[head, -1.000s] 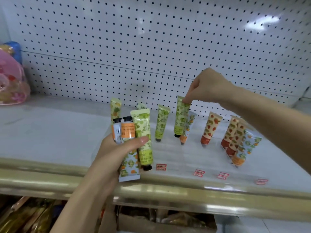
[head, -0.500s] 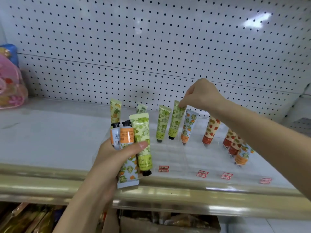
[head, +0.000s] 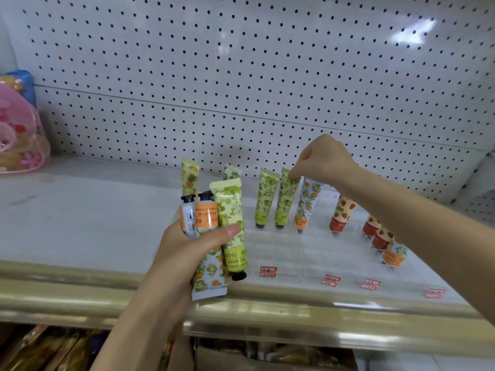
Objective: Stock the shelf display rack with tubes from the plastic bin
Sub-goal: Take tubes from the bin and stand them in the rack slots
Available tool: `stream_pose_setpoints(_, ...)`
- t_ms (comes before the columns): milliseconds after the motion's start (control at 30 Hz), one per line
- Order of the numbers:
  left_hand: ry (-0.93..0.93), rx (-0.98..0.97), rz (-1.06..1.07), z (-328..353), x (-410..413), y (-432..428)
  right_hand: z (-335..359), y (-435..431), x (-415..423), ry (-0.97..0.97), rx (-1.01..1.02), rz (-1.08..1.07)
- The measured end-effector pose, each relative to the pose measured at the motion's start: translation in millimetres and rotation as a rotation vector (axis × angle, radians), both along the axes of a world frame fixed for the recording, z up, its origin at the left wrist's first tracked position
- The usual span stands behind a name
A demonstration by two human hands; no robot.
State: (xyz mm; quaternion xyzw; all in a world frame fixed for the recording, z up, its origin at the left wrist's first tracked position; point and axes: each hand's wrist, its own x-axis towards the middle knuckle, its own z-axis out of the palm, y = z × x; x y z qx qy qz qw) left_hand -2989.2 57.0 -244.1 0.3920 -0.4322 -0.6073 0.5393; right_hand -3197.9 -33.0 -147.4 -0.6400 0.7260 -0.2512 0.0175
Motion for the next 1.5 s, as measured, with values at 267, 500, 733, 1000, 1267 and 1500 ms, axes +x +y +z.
stream_pose_setpoints(267, -0.017, -0.009, -0.008, -3.0, -0.4, -3.0, -3.5, 1.2, -2.4, -0.026, 0.064, 0.035)
stream_pose_setpoints(500, 0.018, 0.009, 0.018, -3.2, -1.5, -2.8, -5.0, 0.2, -1.9, 0.031, 0.083, 0.032)
stream_pose_setpoints(733, 0.014, 0.011, 0.014, -2.5, -1.9, -3.1, -5.3, 5.0, -3.2, 0.096, 0.058, 0.046)
stream_pose_setpoints(1000, -0.01, 0.014, 0.027, -2.4, -1.9, -3.9, -5.1, 7.6, -3.0, 0.091, 0.066, 0.045)
stream_pose_setpoints(1267, -0.036, -0.008, 0.03, -0.5, -4.1, -0.9, 10.9, 22.6, -5.8, -0.014, 0.078, 0.15)
stream_pose_setpoints(1500, -0.06, -0.027, -0.014, 6.2, -20.4, 7.3, 28.7, 70.1, 3.4, -0.227, 0.121, 0.47)
